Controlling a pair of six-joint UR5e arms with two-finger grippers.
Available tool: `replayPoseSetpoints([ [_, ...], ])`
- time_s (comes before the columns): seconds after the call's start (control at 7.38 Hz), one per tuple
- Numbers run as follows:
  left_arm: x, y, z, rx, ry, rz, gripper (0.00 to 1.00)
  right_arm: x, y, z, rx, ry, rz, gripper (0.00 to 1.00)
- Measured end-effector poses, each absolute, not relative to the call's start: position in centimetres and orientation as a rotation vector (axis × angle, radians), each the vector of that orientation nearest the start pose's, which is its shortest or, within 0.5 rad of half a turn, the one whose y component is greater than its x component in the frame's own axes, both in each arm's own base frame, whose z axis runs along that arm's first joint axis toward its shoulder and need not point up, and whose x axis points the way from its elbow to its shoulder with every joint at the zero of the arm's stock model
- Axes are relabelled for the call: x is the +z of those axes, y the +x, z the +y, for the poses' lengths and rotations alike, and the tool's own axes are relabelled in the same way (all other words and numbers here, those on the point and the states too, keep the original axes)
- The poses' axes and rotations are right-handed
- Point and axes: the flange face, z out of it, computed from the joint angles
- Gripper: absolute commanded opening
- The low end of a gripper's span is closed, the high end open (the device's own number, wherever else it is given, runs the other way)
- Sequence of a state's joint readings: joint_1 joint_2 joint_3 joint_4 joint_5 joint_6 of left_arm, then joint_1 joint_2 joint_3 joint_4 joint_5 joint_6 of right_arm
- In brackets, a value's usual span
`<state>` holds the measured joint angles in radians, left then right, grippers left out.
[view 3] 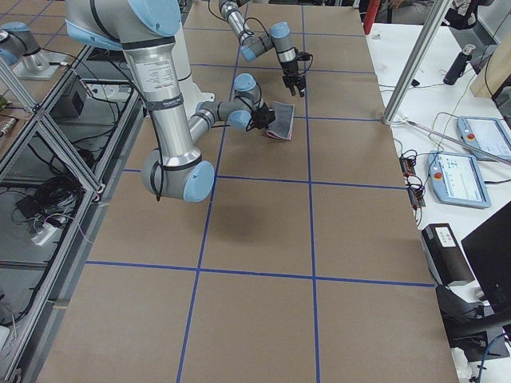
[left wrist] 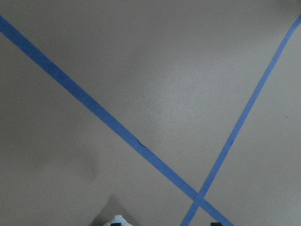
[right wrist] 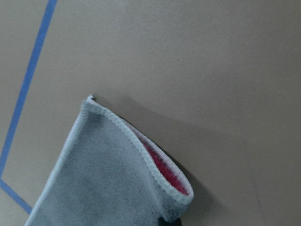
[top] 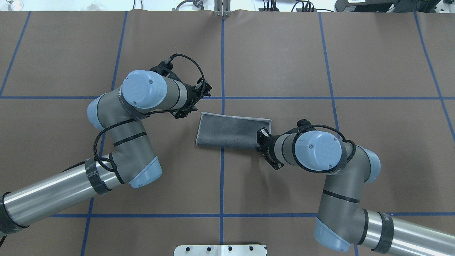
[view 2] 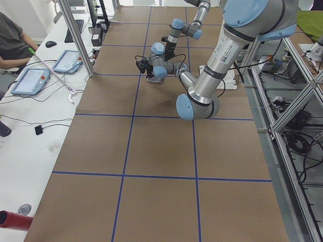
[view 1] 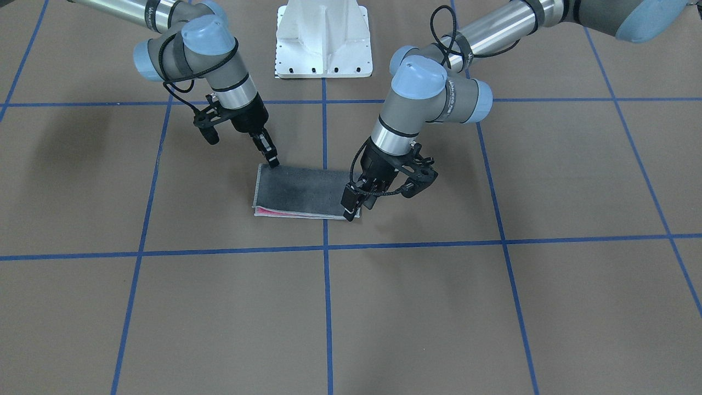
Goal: Fold towel twice with both arms
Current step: 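Drag the strip end with the right gripper toward the robot, then lower the left gripper toward the strip's other end while the right gripper holds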
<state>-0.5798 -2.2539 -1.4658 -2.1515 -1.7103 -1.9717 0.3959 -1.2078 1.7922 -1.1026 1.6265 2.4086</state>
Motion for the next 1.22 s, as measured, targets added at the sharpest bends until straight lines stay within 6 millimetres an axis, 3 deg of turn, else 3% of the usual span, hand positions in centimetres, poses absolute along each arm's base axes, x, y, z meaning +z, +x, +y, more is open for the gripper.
replayPoseSetpoints([
  [0.41,20.6,53.0,-48.2,-0.759,-0.045,1.242,0.70,27.5,-50.8,-29.8,1.027,-0.368,-1.028,0.00],
  [0.54,20.9,52.9,-47.6,-0.751,-0.058,1.242,0.70,26.6,-51.3,-27.9,1.005,-0.396,-1.025,0.16],
  [0.68,21.4,52.8,-46.9,-0.744,-0.066,1.238,0.70,26.0,-51.7,-26.4,0.983,-0.415,-1.027,0.99],
  [0.95,22.8,53.4,-44.9,-0.722,-0.087,1.224,0.65,25.3,-51.9,-25.2,0.965,-0.426,-1.029,1.00],
  [1.22,23.5,55.6,-41.7,-0.679,-0.118,1.208,0.58,24.6,-50.0,-27.5,0.992,-0.409,-1.031,1.00],
])
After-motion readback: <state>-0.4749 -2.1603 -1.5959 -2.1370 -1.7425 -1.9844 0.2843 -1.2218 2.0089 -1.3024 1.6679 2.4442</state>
